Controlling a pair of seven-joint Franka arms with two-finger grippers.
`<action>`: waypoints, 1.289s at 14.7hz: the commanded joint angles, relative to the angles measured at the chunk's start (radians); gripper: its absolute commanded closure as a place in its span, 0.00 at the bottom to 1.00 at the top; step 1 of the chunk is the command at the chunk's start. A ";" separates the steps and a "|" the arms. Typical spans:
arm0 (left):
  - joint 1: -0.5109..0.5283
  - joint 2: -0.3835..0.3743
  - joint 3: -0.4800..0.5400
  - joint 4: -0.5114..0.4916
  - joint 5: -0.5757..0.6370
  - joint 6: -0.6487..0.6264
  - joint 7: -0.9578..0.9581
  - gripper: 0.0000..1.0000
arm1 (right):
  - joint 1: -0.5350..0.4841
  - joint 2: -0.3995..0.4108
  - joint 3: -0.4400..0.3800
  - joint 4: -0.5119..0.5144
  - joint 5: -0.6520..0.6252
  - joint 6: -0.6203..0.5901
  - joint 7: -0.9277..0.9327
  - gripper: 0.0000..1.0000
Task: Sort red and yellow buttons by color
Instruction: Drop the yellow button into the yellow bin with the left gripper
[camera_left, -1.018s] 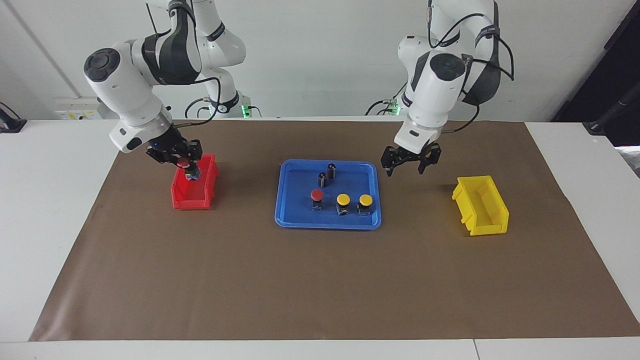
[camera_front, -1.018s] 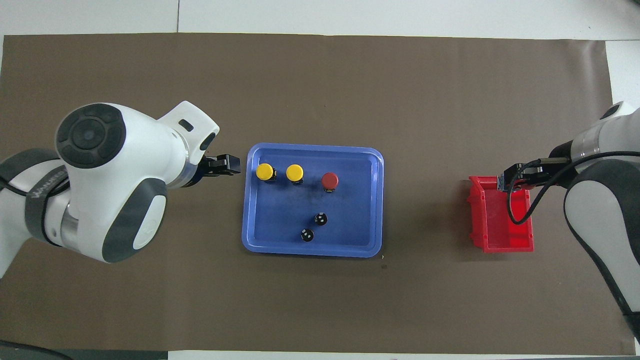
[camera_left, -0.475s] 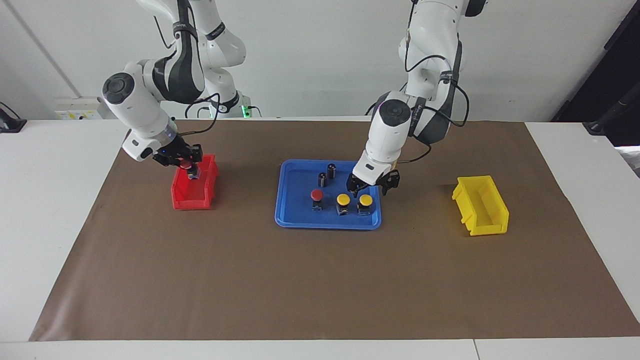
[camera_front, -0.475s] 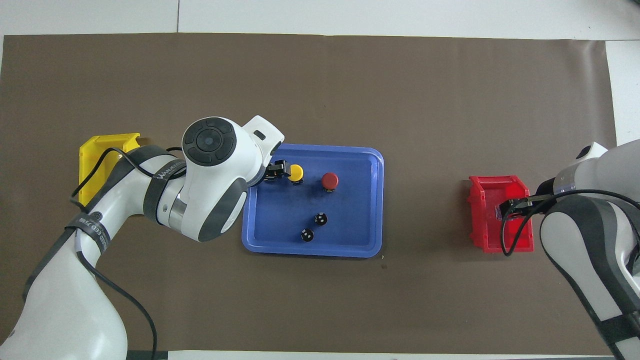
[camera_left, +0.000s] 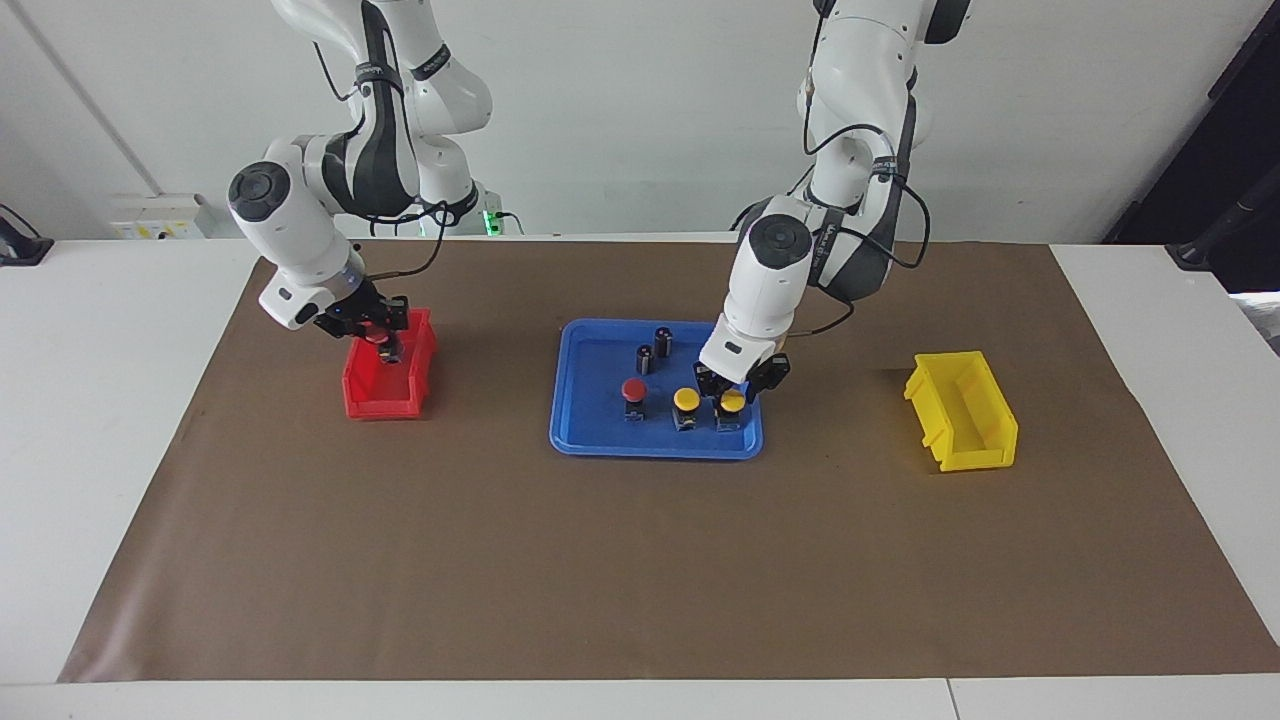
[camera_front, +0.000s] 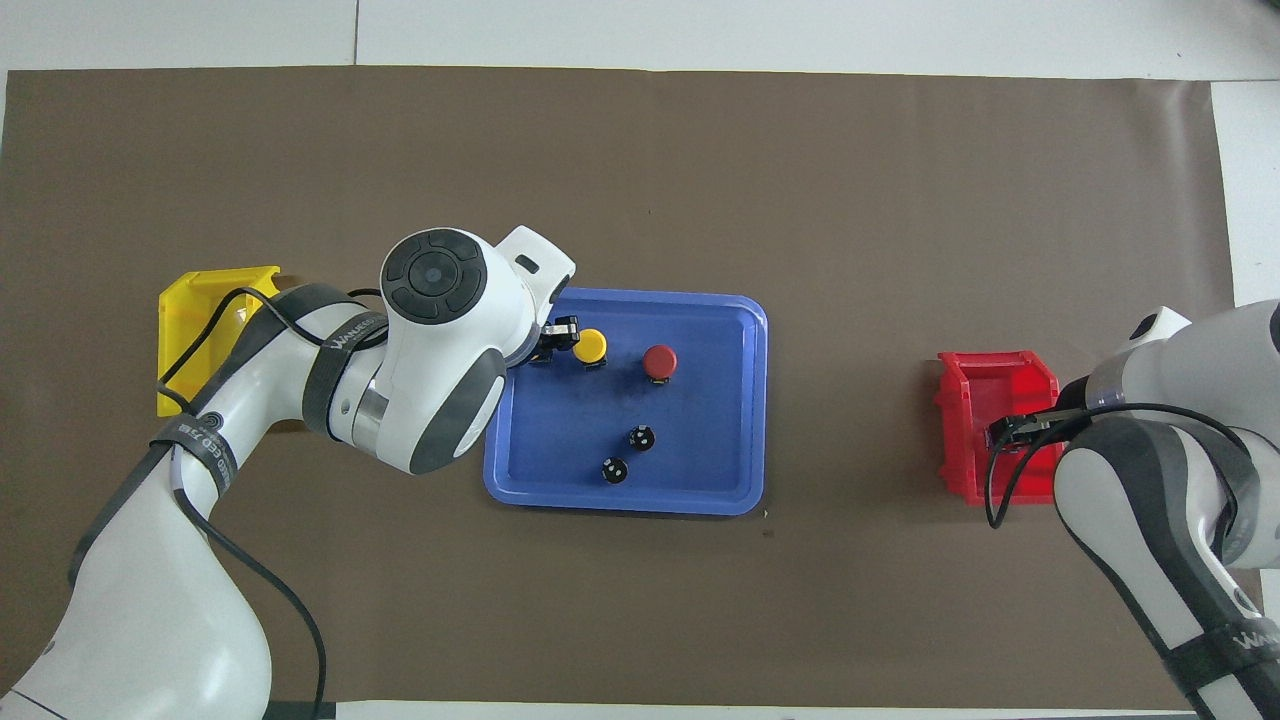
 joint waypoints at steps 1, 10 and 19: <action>-0.019 0.005 0.018 0.026 -0.039 -0.020 -0.028 0.98 | -0.017 -0.040 0.007 -0.080 -0.009 0.066 -0.022 0.76; 0.189 -0.110 0.036 0.191 0.019 -0.497 0.285 0.99 | -0.017 -0.038 0.007 -0.109 -0.009 0.085 -0.019 0.60; 0.496 -0.132 0.042 0.164 0.104 -0.477 0.477 0.99 | -0.017 -0.029 0.006 -0.071 -0.010 0.054 -0.023 0.44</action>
